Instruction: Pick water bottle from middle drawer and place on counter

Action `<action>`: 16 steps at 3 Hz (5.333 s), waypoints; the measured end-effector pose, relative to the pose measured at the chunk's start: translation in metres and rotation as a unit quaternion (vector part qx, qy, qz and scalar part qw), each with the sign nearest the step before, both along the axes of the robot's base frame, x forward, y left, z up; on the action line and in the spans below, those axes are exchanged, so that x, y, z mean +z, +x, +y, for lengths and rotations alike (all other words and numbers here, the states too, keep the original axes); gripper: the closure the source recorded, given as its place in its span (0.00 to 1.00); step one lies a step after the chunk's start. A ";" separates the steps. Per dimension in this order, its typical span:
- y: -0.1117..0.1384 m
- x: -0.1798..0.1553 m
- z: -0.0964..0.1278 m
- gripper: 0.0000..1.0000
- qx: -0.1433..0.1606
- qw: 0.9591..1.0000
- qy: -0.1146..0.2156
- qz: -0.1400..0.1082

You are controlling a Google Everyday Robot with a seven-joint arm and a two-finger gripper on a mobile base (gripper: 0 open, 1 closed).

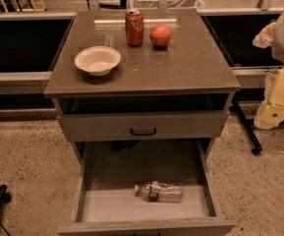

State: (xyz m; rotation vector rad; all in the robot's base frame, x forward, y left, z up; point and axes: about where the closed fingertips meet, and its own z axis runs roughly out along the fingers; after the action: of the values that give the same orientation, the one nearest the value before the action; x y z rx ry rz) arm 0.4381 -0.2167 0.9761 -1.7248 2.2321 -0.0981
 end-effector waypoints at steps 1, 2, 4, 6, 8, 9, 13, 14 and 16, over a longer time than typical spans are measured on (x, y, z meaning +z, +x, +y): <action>0.000 0.000 0.000 0.00 0.000 1.000 0.000 0.000; 0.004 -0.031 0.024 0.00 0.019 1.000 0.018 0.017; -0.016 -0.166 0.150 0.00 0.114 0.988 0.087 0.056; -0.027 -0.197 0.165 0.00 0.126 0.986 0.085 0.062; -0.005 -0.305 0.203 0.00 0.204 0.974 0.052 0.078; -0.001 -0.368 0.209 0.00 0.233 0.970 0.012 0.074; 0.044 -0.481 0.192 0.00 0.199 0.976 0.020 0.091; 0.053 -0.516 0.194 0.00 0.195 0.979 0.001 0.051; 0.075 -0.594 0.186 0.00 0.157 0.987 0.008 0.036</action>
Offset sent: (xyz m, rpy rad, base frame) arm 0.0151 0.1048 -0.1438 0.1681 0.1746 0.1771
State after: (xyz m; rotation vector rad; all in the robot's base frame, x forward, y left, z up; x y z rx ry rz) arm 0.5128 -0.0308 0.3825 -2.0759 1.9699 0.0559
